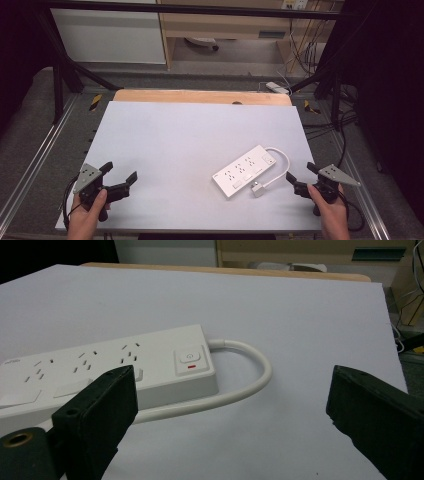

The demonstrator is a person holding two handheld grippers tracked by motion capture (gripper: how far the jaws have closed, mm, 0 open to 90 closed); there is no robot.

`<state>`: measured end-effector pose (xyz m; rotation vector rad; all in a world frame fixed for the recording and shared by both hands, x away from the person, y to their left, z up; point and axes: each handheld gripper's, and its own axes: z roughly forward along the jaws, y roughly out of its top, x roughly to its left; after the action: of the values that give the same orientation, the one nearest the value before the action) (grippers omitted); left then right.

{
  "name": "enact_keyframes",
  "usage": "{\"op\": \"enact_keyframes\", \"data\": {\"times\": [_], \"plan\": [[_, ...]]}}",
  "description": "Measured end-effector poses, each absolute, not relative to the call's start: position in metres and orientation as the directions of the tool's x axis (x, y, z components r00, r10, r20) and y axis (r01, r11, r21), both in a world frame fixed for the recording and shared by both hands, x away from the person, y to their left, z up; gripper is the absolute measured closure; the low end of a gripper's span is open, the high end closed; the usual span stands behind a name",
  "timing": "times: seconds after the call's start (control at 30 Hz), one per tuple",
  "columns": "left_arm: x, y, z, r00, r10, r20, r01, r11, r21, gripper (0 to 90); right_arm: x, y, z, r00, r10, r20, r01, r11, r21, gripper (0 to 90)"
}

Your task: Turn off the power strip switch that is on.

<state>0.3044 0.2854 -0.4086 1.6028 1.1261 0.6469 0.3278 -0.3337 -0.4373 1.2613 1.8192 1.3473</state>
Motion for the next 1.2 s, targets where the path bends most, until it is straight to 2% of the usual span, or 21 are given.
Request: {"op": "enact_keyframes", "data": {"times": [0.5,0.9,1.2], "plan": [[0.305,0.285,-0.409,0.421,0.899,-0.123,0.356,-0.039,0.934,4.7,0.328,-0.335,-0.437,-0.408,0.908,0.101,0.369,0.063,0.927,5.4],[0.305,0.284,-0.409,0.426,0.898,-0.112,0.352,-0.051,0.935,4.7,0.326,-0.337,-0.432,-0.392,0.906,0.158,0.419,0.022,0.908,2.3],[0.305,0.283,-0.41,0.425,0.898,-0.112,0.358,-0.053,0.932,4.7,0.324,-0.334,-0.426,-0.402,0.903,0.153,0.414,0.03,0.91,2.4]]}}
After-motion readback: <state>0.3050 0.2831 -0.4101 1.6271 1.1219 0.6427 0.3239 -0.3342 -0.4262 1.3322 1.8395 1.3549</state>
